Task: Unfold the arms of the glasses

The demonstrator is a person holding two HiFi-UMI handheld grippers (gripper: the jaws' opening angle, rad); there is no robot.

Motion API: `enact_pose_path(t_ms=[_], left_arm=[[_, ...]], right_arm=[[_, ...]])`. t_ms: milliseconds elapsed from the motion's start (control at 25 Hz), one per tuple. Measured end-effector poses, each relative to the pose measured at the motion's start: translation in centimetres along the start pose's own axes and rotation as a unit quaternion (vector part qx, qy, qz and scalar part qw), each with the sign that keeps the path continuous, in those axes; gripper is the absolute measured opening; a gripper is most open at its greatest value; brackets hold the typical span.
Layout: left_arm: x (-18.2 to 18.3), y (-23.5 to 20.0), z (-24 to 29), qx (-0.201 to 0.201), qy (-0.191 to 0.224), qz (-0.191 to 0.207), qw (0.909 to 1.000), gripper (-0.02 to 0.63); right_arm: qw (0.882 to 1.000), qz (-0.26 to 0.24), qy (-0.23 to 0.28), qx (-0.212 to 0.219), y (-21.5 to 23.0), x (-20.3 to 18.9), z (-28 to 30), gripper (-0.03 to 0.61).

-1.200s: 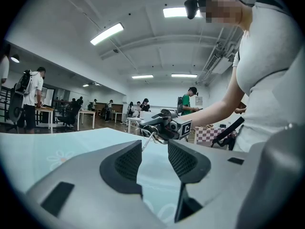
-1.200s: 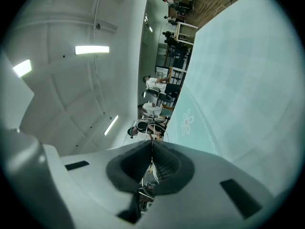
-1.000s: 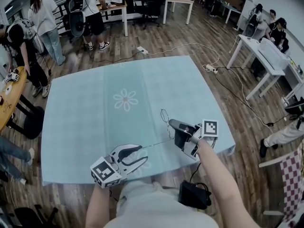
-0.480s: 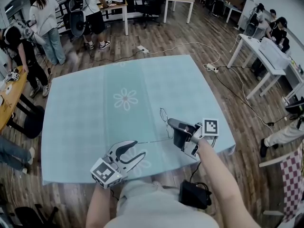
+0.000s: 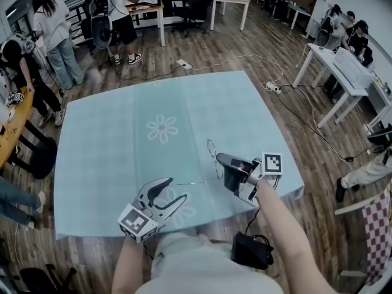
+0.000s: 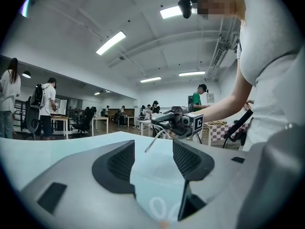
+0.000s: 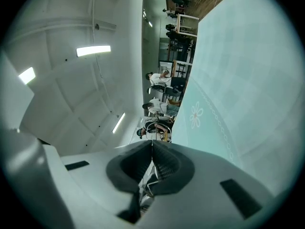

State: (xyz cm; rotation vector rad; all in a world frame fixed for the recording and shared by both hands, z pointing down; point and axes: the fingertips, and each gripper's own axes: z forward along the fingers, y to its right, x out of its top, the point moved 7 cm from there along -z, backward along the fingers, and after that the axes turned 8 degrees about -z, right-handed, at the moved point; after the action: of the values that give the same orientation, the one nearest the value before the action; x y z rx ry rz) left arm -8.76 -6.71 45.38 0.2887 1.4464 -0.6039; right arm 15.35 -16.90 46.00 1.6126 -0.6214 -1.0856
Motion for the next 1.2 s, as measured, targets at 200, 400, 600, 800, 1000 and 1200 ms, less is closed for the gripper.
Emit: enact_pose_path(t_ms=[200,400,600,800,1000,1200], left_arm=[[-0.9,-0.4,0.0,0.019,-0.004,-0.001,0.9998,0.244],[-1.5,-0.4,1.4,0.040,0.004,0.002,0.9992,0.247],[-0.8,-0.2,3.2,0.056,0.021,0.003,0.9982,0.251],[0.3,0.5,4.6,0.057,0.038,0.012,0.9975,0.258],[0.7,1.5,5.6,0.056,0.048,0.012,0.9972,0.271],[0.6,2.6,6.8,0.056,0.043,0.020,0.9973,0.308]], right_arm=[[1.000,0.013,0.008,0.015,-0.9,-0.4,0.6,0.009],[0.999,0.020,0.022,0.035,-1.5,-0.5,0.8,0.009],[0.997,0.032,0.048,0.050,-1.9,-0.7,1.3,0.009],[0.994,0.056,0.074,0.060,-2.0,-1.4,1.8,0.009],[0.992,0.070,0.086,0.061,-1.8,-1.6,1.4,0.009],[0.991,0.080,0.091,0.065,-1.5,-1.7,0.8,0.009]])
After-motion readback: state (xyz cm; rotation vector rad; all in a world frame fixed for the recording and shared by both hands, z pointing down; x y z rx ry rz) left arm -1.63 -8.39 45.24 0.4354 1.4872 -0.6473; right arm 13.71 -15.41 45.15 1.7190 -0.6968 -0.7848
